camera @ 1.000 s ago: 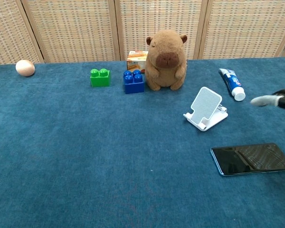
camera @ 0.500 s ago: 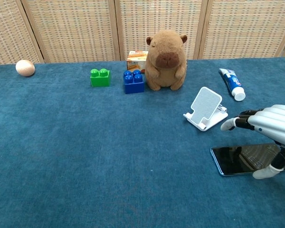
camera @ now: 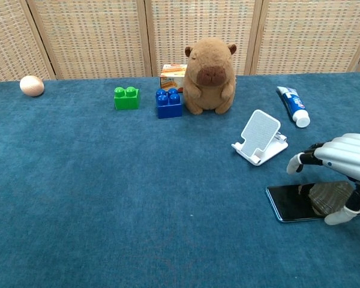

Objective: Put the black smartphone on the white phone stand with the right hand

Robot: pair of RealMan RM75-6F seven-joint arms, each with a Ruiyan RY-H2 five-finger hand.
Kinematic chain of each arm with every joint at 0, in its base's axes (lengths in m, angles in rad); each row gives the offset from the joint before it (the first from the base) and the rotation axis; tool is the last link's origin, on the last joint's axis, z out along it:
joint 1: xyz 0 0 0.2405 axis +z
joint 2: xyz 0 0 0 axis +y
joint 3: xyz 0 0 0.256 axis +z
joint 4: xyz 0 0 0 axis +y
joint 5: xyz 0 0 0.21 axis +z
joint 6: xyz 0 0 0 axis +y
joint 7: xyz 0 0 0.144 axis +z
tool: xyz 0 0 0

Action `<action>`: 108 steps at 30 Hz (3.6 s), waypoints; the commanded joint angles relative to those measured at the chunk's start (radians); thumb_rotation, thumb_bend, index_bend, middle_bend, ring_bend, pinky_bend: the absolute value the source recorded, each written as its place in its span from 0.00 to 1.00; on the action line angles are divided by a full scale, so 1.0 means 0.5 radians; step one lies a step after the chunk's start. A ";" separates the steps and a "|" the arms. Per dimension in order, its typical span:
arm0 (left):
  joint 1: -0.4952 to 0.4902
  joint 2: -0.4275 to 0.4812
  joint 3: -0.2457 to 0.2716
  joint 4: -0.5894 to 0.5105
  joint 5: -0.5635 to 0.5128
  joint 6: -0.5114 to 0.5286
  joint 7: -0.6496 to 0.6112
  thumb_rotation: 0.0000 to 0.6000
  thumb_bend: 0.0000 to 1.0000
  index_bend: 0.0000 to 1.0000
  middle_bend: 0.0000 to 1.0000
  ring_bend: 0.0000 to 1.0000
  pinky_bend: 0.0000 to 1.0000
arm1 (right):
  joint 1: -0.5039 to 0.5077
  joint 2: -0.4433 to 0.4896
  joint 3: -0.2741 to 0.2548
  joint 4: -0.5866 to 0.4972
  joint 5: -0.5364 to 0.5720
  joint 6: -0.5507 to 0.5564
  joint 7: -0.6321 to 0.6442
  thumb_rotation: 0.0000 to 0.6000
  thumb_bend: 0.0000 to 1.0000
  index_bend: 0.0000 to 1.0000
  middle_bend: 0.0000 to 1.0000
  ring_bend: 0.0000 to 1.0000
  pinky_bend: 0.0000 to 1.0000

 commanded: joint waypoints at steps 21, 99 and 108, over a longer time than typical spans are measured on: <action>-0.017 -0.015 -0.001 -0.007 -0.032 -0.031 0.046 1.00 0.00 0.00 0.00 0.00 0.00 | 0.131 0.046 -0.021 -0.018 0.302 -0.204 -0.300 1.00 0.19 0.28 0.29 0.23 0.27; -0.077 0.082 0.009 0.026 -0.040 -0.151 -0.216 1.00 0.00 0.00 0.00 0.00 0.00 | 0.885 0.006 0.057 -0.587 0.927 0.443 -3.224 1.00 0.52 0.56 0.53 0.46 0.43; -0.095 0.078 0.003 0.033 -0.068 -0.188 -0.214 1.00 0.00 0.00 0.00 0.00 0.00 | 0.987 -0.026 -0.005 -0.532 1.101 0.418 -3.382 1.00 0.52 0.56 0.52 0.46 0.43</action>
